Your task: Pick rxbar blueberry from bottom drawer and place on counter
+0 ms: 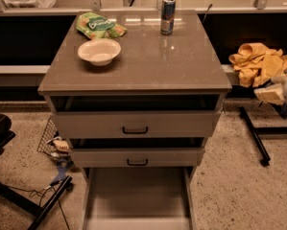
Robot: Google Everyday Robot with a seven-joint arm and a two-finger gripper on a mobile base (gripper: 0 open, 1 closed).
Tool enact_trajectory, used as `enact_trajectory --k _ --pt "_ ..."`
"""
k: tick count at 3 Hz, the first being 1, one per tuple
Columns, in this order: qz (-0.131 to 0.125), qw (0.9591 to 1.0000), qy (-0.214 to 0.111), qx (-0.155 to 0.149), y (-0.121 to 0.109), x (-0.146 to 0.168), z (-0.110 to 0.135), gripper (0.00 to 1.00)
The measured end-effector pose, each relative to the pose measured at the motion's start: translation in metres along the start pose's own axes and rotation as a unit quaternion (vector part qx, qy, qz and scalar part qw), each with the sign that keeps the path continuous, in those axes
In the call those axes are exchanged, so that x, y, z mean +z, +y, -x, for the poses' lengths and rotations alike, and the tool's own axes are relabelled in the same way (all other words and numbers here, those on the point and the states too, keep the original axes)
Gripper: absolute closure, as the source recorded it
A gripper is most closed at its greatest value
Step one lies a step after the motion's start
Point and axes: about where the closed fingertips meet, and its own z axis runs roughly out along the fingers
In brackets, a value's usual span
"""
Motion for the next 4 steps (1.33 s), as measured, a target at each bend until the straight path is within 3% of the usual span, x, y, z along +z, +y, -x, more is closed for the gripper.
enact_trajectory --k 1,2,3,4 --pt "-0.028 0.9994 -0.018 0.000 -0.025 -0.012 0.020 1.00" --pt "-0.025 0.9975 -0.066 -0.008 -0.040 -0.012 0.041 1.00" --pt "0.026 0.9891 -0.132 -0.059 -0.009 0.016 0.093 1.00" --pt "0.103 0.9605 -0.223 -0.130 0.056 0.046 0.169 1.00"
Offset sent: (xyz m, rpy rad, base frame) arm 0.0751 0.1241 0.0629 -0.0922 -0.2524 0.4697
